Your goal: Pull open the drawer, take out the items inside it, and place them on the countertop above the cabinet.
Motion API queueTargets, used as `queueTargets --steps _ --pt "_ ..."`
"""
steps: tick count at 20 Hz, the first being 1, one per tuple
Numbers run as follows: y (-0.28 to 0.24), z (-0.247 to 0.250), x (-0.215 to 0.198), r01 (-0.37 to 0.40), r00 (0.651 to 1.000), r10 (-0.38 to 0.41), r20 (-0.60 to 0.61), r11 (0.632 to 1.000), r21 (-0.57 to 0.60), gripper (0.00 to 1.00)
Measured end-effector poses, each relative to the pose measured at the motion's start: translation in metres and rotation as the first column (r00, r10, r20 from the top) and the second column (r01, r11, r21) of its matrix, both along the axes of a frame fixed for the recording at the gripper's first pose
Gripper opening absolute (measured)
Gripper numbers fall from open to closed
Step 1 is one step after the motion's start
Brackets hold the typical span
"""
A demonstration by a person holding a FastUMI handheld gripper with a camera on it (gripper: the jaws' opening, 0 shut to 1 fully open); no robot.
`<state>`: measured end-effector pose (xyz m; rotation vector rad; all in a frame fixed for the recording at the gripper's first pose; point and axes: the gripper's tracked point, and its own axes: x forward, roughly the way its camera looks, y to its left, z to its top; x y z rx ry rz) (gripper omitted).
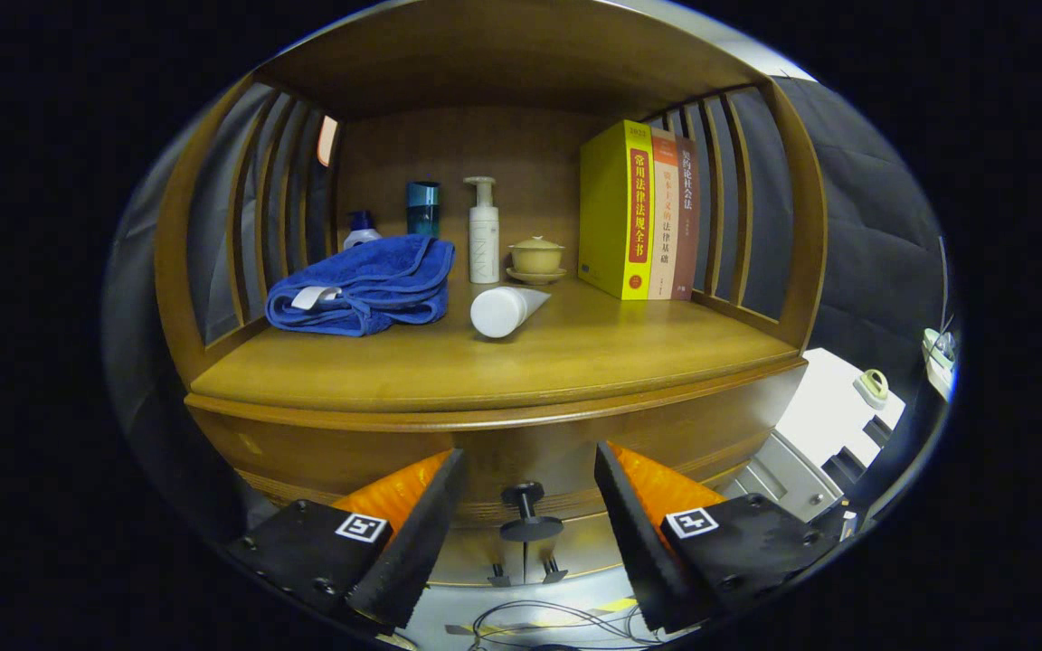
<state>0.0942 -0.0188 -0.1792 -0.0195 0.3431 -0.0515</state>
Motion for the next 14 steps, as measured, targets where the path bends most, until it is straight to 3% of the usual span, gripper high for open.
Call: queueTargets --steps 7,14 --pt "0.003 0.123 0.037 -0.030 0.989 0.027 0.143 0.999 0.018 0.97" --pt "0.020 0.216 0.036 -0.089 0.964 0.102 0.246 0.994 -0.064 0.96"
